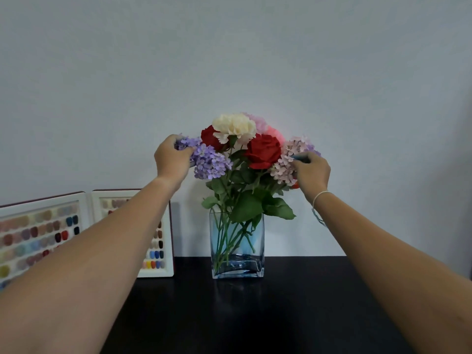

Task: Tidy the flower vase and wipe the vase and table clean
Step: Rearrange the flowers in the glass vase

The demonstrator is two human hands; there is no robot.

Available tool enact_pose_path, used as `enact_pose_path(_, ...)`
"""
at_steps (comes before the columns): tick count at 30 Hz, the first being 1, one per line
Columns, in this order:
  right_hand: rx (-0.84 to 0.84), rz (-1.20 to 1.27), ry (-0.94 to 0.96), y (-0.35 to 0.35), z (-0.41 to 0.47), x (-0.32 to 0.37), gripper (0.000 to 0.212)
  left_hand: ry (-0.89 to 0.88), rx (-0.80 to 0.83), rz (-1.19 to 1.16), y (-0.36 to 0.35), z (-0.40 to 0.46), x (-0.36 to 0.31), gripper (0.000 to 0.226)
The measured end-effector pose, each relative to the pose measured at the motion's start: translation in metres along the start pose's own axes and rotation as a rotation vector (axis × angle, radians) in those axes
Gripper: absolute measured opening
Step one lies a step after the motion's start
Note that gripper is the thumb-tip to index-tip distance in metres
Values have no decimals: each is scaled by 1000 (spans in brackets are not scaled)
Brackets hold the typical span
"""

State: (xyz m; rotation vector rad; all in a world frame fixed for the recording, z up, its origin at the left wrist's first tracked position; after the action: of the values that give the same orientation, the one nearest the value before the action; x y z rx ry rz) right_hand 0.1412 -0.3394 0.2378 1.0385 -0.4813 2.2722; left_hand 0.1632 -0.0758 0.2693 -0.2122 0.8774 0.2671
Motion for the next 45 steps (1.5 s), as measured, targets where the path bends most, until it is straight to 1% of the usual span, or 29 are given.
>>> enact_pose_path(6, -23, 40, -14, 3, 6, 4, 20, 99, -90, -131, 32, -2, 20, 19)
enact_pose_path(10, -32, 119, -92, 6, -1, -12, 23, 165, -143, -208, 47, -12, 43, 14)
enact_pose_path(13, -43, 169, -128, 9, -6, -20, 18, 199, -155, -241, 52, -17, 54, 16)
enact_pose_path(16, -27, 202, -105, 9, -10, -18, 13, 159, -108, -265, 50, -20, 53, 19)
enact_pose_path(19, -51, 291, -81, 10, -21, -17, 15, 81, -82, -264, 45, -28, 47, 26)
enact_pose_path(21, -103, 346, -93, 13, -34, -24, 16, 73, -129, -295, 43, -36, 47, 32)
enact_pose_path(23, -132, 342, -130, 14, -49, -37, 15, 126, -210, -381, 42, -46, 52, 35)
enact_pose_path(25, -108, 291, -168, 12, -65, -51, 14, 210, -283, -463, 39, -60, 62, 32)
enact_pose_path(26, -80, 261, -182, 9, -72, -58, 14, 245, -307, -458, 36, -70, 69, 26)
enact_pose_path(28, -9, 198, -186, 2, -84, -68, 13, 263, -294, -333, 26, -94, 83, 15)
enact_pose_path(29, 34, 173, -172, -2, -89, -70, 13, 239, -241, -251, 20, -105, 89, 12)
enact_pose_path(32, 164, 136, -97, -16, -97, -67, 23, 115, 44, -40, -5, -126, 99, 12)
enact_pose_path(33, 195, 116, -65, -21, -97, -65, 28, 65, 128, 29, -13, -128, 99, 16)
enact_pose_path(35, 211, 50, -12, -28, -95, -61, 35, -53, 242, 166, -27, -128, 97, 33)
enact_pose_path(37, 175, 26, 10, -33, -90, -58, 26, -180, 327, 316, -39, -127, 96, 47)
enact_pose_path(39, 134, 58, 6, -35, -86, -56, 16, -271, 352, 489, -47, -124, 96, 51)
enact_pose_path(41, 103, 87, 14, -35, -83, -55, 20, -308, 308, 587, -50, -118, 94, 43)
enact_pose_path(43, 95, 117, 29, -33, -81, -55, 24, -316, 266, 570, -48, -108, 90, 30)
enact_pose_path(45, 104, 158, 13, -27, -77, -56, 25, -316, 236, 520, -43, -98, 86, 24)
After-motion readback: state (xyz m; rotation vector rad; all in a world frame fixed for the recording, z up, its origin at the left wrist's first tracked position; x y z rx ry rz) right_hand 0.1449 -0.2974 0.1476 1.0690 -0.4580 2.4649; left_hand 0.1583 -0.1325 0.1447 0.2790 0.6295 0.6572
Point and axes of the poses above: each hand's wrist, its own z-axis towards the middle knuckle, its own y-axis out of the back of the hand, x = y × z, the point moved 1 cm from there along z, towards the middle knuckle, and after that the axes turned 2 degrees about y, right-handed, at the moved point
